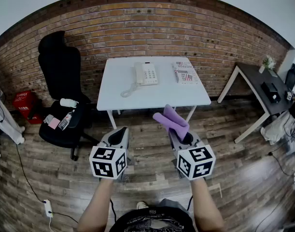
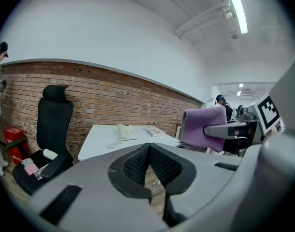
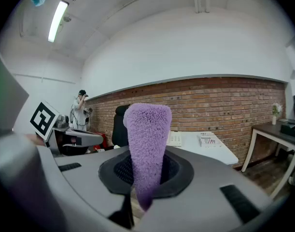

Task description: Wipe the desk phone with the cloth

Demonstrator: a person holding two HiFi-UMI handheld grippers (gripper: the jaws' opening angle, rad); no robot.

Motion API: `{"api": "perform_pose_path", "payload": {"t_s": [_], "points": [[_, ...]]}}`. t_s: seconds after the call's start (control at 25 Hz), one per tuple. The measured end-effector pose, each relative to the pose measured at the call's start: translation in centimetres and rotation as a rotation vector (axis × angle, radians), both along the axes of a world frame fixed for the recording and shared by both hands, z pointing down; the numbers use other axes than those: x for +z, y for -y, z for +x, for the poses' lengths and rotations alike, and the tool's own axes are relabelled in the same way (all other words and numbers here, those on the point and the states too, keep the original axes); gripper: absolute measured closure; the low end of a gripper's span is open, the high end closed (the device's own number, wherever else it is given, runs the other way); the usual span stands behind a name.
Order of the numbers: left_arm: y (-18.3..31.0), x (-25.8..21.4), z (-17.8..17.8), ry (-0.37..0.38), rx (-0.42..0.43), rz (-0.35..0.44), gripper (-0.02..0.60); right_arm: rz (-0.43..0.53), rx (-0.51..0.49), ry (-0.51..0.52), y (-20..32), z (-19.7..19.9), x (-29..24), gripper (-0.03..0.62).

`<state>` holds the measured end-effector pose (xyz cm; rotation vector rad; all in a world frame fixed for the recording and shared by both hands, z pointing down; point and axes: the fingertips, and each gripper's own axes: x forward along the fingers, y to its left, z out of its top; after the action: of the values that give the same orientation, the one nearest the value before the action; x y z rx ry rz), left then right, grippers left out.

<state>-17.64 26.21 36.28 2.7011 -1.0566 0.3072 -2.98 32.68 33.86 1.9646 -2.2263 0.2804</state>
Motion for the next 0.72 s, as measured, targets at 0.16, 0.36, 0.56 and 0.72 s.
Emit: {"api": "perform_pose_path", "payload": {"t_s": [0.16, 0.36, 0.56, 0.72], "points": [[0.9, 0.3, -0.1, 0.000, 0.010, -0.012, 0.577, -0.008, 0.020, 0.011, 0.7, 0.2, 0.3, 0.549], [2.4, 0.9, 0.9, 0.006, 0.024, -0.020, 0.577, -0.016, 0.032, 0.022, 2.1, 1.4, 0.9, 0.549], [5.0, 1.5, 2.7, 0.030, 0.033, -0.022, 0.577, -0.017, 0.030, 0.033, 4.9, 3.1, 1.5, 0.549], [8.3, 2.2, 4.5, 0.046, 0.020, -0.027, 0.577, -0.025, 0.014, 0.043, 8.3, 5.1, 2.3, 0.549]]}}
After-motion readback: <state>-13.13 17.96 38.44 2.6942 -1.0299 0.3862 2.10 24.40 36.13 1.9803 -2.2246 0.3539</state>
